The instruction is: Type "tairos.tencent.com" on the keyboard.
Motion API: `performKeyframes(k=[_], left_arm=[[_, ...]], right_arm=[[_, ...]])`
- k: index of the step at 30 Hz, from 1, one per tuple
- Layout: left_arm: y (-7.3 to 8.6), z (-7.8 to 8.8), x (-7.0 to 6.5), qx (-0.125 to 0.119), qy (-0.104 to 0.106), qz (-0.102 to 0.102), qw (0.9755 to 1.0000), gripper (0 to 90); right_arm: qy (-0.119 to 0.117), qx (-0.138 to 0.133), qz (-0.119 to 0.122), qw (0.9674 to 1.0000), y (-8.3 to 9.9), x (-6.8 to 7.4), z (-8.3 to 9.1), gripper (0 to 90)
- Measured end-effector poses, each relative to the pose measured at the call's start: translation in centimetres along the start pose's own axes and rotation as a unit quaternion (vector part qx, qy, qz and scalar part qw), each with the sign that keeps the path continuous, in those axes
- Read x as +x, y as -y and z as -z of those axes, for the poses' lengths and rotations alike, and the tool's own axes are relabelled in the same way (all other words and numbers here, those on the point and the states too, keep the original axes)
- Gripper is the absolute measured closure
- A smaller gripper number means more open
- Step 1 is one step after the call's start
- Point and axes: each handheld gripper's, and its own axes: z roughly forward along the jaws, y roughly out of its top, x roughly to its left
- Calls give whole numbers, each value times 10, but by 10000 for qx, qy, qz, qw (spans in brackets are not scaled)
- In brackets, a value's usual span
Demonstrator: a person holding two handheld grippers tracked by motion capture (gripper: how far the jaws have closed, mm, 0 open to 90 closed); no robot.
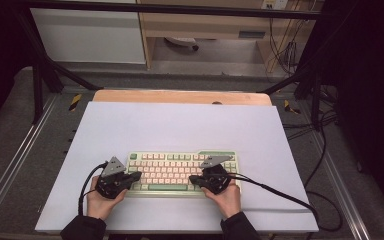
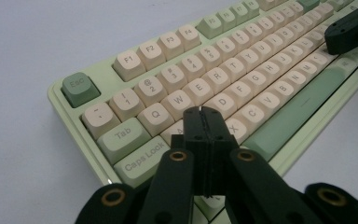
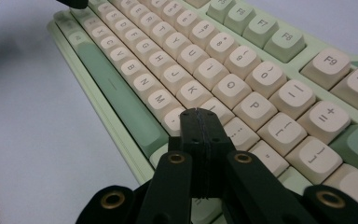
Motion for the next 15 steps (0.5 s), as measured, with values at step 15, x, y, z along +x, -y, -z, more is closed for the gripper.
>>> performKeyframes(k=[15], left_arm=[[-9, -5, -13, -25, 109, -113, 9999, 900]], right_arm=[[105, -132, 41, 9998, -4, 0, 13, 900]])
